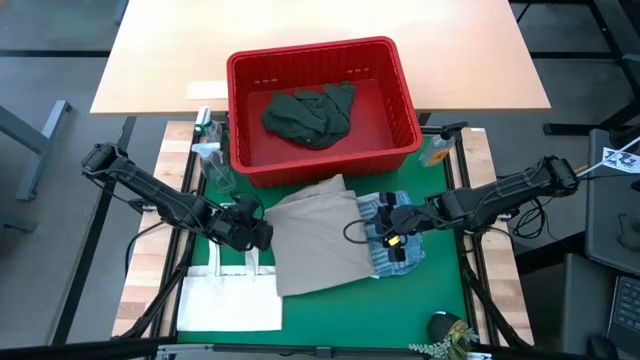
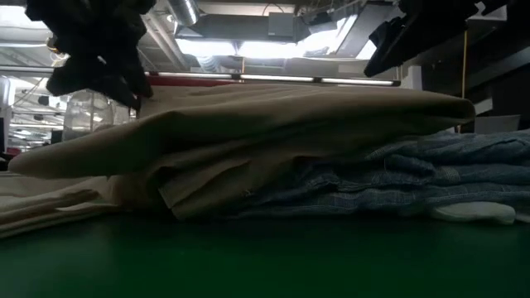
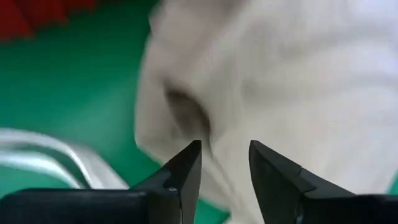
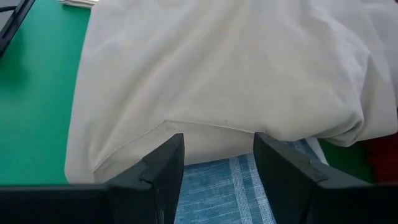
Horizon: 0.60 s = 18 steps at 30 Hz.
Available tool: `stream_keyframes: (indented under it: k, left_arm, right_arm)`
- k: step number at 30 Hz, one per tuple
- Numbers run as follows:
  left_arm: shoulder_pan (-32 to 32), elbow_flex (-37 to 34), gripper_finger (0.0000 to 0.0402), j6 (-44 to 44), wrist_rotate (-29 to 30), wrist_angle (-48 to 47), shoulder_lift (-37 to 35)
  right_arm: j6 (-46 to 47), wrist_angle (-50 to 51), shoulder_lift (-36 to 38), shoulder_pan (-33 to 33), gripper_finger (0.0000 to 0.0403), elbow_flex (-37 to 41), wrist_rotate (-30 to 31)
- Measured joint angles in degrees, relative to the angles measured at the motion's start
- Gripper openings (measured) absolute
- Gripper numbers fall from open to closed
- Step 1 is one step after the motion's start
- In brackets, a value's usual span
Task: Fold Laundry from Bin
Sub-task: Fold the light brown shorts, then stack the light brown shorts on top of the folded blue checkered polo shirts
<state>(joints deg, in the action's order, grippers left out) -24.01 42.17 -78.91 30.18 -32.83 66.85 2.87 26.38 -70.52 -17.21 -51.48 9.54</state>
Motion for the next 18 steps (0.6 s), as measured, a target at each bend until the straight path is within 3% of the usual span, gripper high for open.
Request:
stream_keyframes:
  k: [4,8,13,18]
  left_arm:
    - [-0.25,0.0,0.0134,0.0,-8.53,-0.92,0.0]
    - [-1.39,0.0,0.0135,0.0,-10.77,-1.09,0.0]
    - [-2.73,0.0,0.0135,-0.07,-10.14,-0.48,0.0]
    - [-3.39,0.0,0.0135,0.0,-1.29,3.67,0.0]
  right_arm:
    - [0.0,-0.01,0.0,0.0,0.0193,0.0,0.02]
    - [2.22,-0.03,0.0,0.0,0.0193,0.0,0.04]
    - [12.9,0.86,0.0,1.42,0.0193,0.0,1.36]
    - [23.92,3.93,0.0,6.86,0.0193,0.0,-6.27]
